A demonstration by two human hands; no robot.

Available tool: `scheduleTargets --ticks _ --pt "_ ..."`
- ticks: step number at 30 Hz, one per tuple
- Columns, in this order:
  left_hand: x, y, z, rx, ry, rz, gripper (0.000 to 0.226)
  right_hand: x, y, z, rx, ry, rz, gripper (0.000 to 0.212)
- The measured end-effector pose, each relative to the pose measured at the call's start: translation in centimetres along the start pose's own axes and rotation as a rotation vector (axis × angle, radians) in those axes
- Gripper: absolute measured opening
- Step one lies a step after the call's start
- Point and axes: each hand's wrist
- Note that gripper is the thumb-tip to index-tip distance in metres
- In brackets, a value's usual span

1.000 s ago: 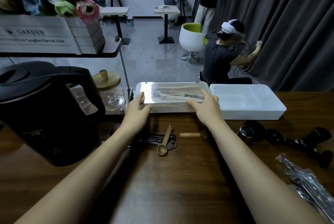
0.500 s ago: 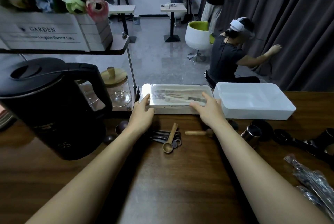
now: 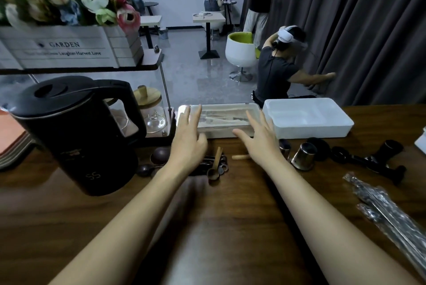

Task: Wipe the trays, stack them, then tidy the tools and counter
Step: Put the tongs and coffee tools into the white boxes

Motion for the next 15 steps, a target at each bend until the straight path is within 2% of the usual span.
scheduleTargets --ticks 4,9,12,15 --pt "1.1 3.3 -0.9 0.047 0.076 0.106 0.064 -2.1 4.5 0.4 -0.048 -0.123 -0.004 0.071" --pt "3.7 6.7 -2.7 0.076 0.172 0.255 0.059 -5.3 10.3 -1.6 -0.055 -0.305 -0.058 0.057" --pt "6.4 8.5 -5.8 0.054 0.278 0.371 0.067 -7.7 12.6 -4.4 -0.001 -0.341 -0.092 0.049" --pt "9.7 9.4 -8.8 0.051 0.365 0.407 0.080 -10.7 14.2 -7.7 0.020 -0.367 -0.134 0.046"
Point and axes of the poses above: each hand's wrist, its own y-axis away from the middle knuckle, its own x-axis out of the palm, z = x × y, and after that the axes turned 8 degrees about y, right-handed
